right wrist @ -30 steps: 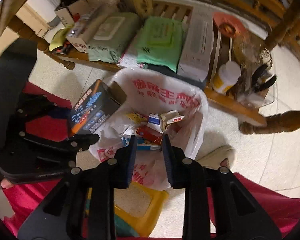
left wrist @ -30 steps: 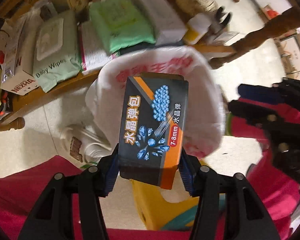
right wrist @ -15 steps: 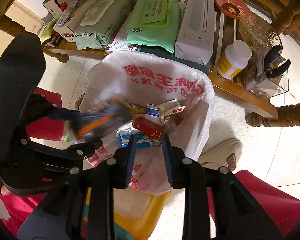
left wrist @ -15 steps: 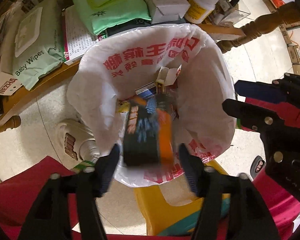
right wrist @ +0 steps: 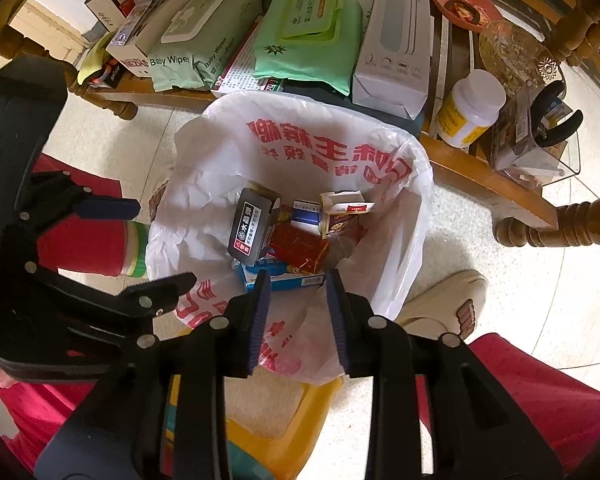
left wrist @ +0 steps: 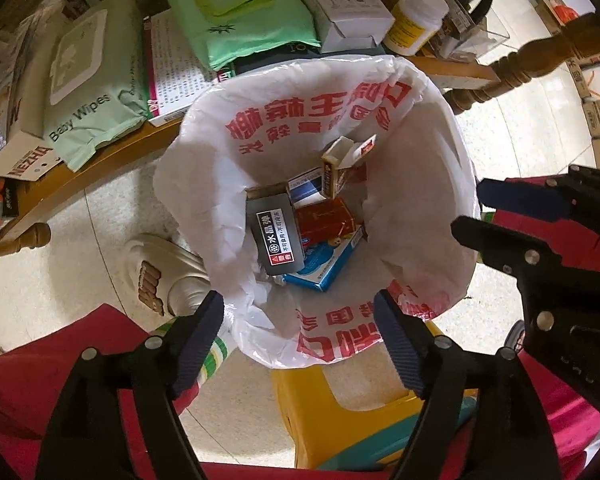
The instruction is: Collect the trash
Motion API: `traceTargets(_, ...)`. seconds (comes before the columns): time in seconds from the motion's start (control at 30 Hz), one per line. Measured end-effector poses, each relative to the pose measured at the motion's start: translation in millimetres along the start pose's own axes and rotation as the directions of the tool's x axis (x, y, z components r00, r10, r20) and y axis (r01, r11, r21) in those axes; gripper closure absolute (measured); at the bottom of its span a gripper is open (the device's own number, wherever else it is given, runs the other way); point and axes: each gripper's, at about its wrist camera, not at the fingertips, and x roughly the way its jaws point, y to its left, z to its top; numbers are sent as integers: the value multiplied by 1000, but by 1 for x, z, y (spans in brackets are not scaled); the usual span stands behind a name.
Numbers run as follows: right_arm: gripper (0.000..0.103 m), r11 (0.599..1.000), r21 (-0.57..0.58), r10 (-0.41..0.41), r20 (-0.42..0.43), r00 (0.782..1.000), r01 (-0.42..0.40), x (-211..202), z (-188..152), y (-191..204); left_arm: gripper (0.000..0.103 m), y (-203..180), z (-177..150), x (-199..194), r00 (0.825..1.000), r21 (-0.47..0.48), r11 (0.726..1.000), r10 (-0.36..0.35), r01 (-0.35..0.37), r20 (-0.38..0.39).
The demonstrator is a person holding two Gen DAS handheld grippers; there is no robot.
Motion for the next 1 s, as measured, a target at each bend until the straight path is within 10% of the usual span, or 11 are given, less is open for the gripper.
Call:
traceTargets(0.67,34,997,71,2,155,988,-14,-57,-27,13,16,11,-36,-51,984,-223,974,70,-32,162)
traceTargets(1.0,17,994,101,-65,340,938,33,-123,-44,23,15,-6,-58,-117,922,-271,956,201,-111,331)
